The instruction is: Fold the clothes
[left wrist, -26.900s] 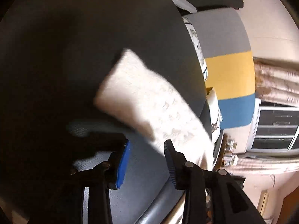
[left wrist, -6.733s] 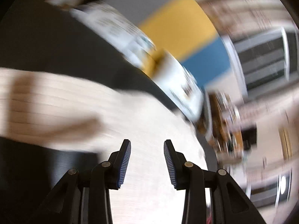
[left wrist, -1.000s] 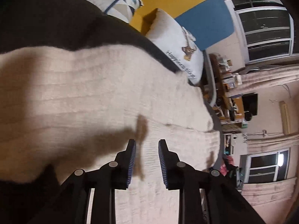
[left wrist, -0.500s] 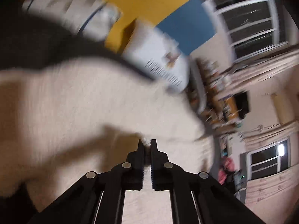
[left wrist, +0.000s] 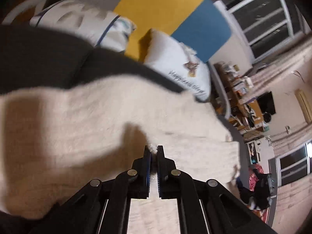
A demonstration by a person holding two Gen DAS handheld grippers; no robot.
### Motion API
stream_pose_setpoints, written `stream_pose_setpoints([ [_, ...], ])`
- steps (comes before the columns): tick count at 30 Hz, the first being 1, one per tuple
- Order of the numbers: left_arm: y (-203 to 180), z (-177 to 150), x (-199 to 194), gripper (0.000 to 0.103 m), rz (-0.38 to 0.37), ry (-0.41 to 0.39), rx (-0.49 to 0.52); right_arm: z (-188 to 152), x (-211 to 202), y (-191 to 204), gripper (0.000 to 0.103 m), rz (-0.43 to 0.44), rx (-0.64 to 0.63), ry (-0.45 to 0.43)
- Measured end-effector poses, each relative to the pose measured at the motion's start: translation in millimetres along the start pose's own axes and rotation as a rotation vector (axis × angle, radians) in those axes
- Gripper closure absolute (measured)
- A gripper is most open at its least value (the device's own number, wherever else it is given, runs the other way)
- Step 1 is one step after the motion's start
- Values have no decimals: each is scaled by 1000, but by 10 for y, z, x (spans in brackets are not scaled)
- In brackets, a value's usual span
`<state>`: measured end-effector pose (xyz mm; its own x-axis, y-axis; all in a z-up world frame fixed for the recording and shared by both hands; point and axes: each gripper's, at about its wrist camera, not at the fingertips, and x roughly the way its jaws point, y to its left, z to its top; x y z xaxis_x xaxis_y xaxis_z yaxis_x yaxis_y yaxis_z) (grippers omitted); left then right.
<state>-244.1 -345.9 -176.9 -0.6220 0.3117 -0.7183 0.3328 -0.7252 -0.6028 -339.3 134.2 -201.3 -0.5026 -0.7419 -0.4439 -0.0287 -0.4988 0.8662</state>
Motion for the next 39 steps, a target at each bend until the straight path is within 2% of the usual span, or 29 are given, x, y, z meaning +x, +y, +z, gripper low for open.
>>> stream_pose_setpoints([
  [4, 149, -44, -4, 91, 20, 43, -50, 24, -15, -119, 16, 98, 104, 18],
  [7, 83, 34, -213, 85, 41, 7, -57, 42, -26, -208, 13, 171, 182, 31],
  [9, -116, 139, -317, 81, -31, -19, -22, 54, -33, -267, 11, 220, 233, 40],
  [11, -435, 248, -302, 77, -113, -6, 46, 58, -33, -291, 11, 248, 260, 46],
  [16, -1620, 351, 319, 73, -169, 138, 338, 65, -6, -228, 11, 230, 212, 37],
  [20, -2442, 357, 1051, 72, -200, 274, 476, 61, -41, -298, 11, 264, 217, 21],
  [23, -2838, 294, 1523, 72, -199, 355, 549, 58, -41, -213, 11, 229, 108, 33],
  [30, -3294, 219, 2393, 70, -172, 544, 677, 18, 77, -72, 11, 175, -43, 103],
  [34, -3329, 240, 2599, 69, -152, 595, 687, -32, 118, -13, 11, 132, -111, 122],
  [39, -3379, 285, 2712, 69, -173, 660, 700, -107, 167, 47, 11, 77, -194, 140],
])
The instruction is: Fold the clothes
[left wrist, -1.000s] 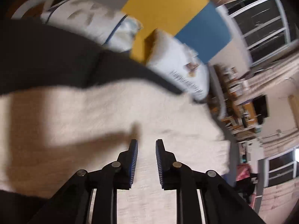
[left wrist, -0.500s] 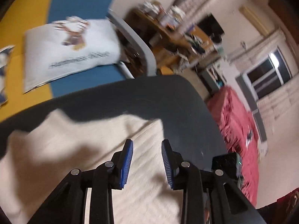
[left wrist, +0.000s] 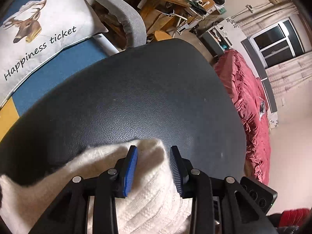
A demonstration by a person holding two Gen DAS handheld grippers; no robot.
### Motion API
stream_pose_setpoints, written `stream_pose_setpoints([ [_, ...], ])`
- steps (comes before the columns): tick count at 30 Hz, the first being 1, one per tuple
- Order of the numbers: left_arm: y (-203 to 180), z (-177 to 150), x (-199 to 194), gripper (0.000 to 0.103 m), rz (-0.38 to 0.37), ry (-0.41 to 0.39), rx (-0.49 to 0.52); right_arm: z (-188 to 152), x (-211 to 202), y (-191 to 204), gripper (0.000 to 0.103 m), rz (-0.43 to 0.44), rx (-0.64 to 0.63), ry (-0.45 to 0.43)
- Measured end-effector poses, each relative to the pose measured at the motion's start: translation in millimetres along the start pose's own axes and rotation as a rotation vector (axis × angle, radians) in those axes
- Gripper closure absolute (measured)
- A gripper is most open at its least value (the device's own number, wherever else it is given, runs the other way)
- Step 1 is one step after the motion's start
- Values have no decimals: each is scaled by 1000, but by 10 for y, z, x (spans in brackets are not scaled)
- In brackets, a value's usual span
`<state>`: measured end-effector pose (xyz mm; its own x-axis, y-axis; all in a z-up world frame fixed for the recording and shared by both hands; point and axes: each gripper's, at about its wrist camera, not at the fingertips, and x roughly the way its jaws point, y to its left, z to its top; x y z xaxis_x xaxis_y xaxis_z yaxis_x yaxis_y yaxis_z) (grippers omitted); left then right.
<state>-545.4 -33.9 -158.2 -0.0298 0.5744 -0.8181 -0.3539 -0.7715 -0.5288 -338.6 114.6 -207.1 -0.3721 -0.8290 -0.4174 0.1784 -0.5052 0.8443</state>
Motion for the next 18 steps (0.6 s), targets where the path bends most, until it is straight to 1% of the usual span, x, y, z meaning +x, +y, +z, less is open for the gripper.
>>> stream_pose_setpoints([
  [3, -9, 25, 50, 69, 14, 41, 22, -24, 9, 1, 11, -10, -18, -1],
  [5, -57, 3, 98, 71, 7, 81, 54, -36, 13, -2, 11, -11, -22, -6],
  [6, -98, -19, 105, 73, 15, 83, 77, -39, 17, -6, 11, -13, -23, -9],
  [7, -149, -46, 103, 81, 32, 73, 103, -43, 22, -8, 11, -15, -22, -12],
  [8, -201, -76, 81, 85, 38, 47, 129, -46, 28, -9, 11, -19, -21, -14],
  [9, -262, -112, 32, 95, 39, 3, 161, -46, 35, -9, 11, -23, -21, -16],
  [10, -326, -149, -28, 97, 41, -47, 197, -46, 30, -10, 11, -24, -19, -24],
  [11, -378, -201, -110, 98, 36, -104, 223, -47, 17, -12, 11, -23, -14, -37],
  [14, -417, -369, -383, 98, -8, -262, 249, -55, -9, -8, 11, -30, -31, -91],
  [16, -355, -413, -463, 98, 13, -318, 254, -75, 6, 8, 11, -52, -50, -88],
  [18, -265, -407, -427, 98, 59, -326, 237, -95, 21, 24, 11, -73, -69, -84],
])
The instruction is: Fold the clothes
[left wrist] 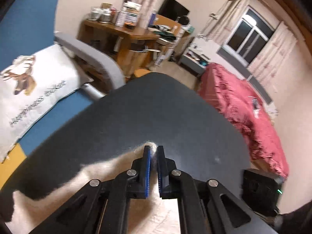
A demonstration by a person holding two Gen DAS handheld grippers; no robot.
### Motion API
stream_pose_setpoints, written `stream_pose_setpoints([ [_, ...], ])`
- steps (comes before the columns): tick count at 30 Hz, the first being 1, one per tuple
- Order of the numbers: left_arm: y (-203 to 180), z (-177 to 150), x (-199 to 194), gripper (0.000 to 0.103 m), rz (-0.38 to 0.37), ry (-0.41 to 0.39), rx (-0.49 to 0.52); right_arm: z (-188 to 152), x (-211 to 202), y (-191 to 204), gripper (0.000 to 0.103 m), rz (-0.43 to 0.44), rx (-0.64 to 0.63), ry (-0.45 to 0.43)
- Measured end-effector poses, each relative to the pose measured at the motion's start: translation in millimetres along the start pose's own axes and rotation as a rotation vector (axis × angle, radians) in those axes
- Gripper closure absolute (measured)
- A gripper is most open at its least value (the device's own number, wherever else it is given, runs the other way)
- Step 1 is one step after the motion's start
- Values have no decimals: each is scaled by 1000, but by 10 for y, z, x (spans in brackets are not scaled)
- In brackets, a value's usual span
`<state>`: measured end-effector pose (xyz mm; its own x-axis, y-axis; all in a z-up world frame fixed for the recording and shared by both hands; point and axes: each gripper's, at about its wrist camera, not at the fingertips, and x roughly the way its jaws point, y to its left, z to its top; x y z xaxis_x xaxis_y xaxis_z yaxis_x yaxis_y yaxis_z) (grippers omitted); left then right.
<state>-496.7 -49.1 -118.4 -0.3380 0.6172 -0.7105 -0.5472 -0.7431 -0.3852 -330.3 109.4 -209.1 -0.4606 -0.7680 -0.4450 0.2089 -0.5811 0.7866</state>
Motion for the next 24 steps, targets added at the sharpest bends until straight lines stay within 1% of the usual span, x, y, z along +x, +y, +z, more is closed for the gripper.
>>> stream_pose_setpoints([
  [3, 71, -42, 211, 98, 104, 18, -2, -29, 18, 28, 11, -31, -29, 6],
  [4, 99, -56, 226, 98, 119, 16, -18, -39, 24, 37, 12, -41, -39, 8],
  [8, 224, -113, 143, 96, 130, -18, -121, -78, 49, 74, 12, -82, -79, 15],
  [9, 256, -127, 122, 93, 132, -26, -146, -88, 55, 83, 12, -92, -88, 17],
  [10, 287, -142, 102, 92, 135, -34, -172, -98, 61, 93, 12, -102, -98, 19],
  [11, 318, -156, 81, 91, 137, -42, -198, -102, 21, 98, 12, -108, -111, 18],
  [12, 350, -170, 60, 86, 140, -51, -223, -103, -56, 101, 12, -109, -127, 13],
  [14, 413, -199, 19, 84, 145, -67, -274, -103, -212, 129, 12, -125, -181, 4],
  [15, 455, -231, -74, 83, 127, -86, -309, -117, -290, 184, 12, -157, -246, -2],
  [17, 500, -384, -370, 83, 67, -137, -376, -154, -445, 319, 11, -293, -431, -22],
  [18, 501, -443, -445, 83, 41, -149, -388, -153, -464, 347, 11, -354, -490, -27],
  [20, 441, -611, -529, 83, -19, -150, -392, -151, -502, 403, 11, -476, -607, -39],
  [21, 407, -693, -551, 82, -33, -142, -386, -150, -521, 431, 11, -537, -665, -45],
  [22, 368, -766, -540, 82, -25, -128, -379, -156, -499, 439, 11, -575, -708, -39],
  [24, 324, -919, -482, 82, -24, -97, -382, -178, -392, 423, 11, -614, -772, -8],
])
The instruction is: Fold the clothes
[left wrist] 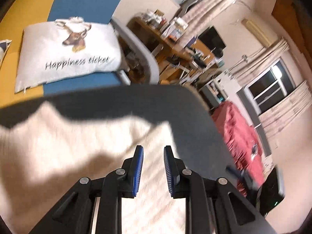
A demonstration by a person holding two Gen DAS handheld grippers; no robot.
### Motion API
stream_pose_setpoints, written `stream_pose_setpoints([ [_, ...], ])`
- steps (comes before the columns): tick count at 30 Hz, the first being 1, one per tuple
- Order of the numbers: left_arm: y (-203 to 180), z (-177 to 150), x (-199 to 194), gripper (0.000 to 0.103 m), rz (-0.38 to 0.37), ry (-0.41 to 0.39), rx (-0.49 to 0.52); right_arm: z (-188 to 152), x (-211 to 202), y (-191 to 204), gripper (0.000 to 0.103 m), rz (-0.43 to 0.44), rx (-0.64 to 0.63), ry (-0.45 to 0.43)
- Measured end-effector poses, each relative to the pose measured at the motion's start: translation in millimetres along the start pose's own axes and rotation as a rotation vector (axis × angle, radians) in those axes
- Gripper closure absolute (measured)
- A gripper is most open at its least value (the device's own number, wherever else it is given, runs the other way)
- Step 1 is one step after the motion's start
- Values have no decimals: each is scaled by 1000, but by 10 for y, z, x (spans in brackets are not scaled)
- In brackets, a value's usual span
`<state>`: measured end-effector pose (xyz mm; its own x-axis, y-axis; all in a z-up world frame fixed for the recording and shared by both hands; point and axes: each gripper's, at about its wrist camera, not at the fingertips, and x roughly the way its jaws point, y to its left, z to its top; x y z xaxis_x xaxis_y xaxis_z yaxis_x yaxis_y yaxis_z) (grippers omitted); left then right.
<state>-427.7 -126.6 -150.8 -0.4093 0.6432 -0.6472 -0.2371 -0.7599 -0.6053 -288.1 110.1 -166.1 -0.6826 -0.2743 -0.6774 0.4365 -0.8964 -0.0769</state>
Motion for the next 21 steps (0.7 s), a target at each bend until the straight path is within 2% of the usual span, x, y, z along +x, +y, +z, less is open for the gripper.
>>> stream_pose_setpoints([
  [3, 99, -144, 83, 82, -5, 23, -24, -5, 138, 92, 11, -43, -108, 33],
  [7, 223, -239, 81, 82, -8, 16, -42, -12, 321, 214, 11, -100, -252, 76],
  [11, 337, -277, 56, 82, -12, 2, -52, 20, 518, 357, 11, -142, -329, 93],
  [15, 393, -338, 70, 82, -14, 3, -33, 131, 545, 382, 11, -162, -290, 46],
  [17, 389, -381, 66, 83, -12, -3, -12, 209, 577, 385, 11, -200, -272, 13],
  [18, 388, -409, 65, 87, -6, -9, -3, 240, 590, 367, 11, -240, -249, 0],
  [21, 382, -476, 59, 89, 14, -19, 24, 181, 528, 334, 11, -277, -213, 19],
])
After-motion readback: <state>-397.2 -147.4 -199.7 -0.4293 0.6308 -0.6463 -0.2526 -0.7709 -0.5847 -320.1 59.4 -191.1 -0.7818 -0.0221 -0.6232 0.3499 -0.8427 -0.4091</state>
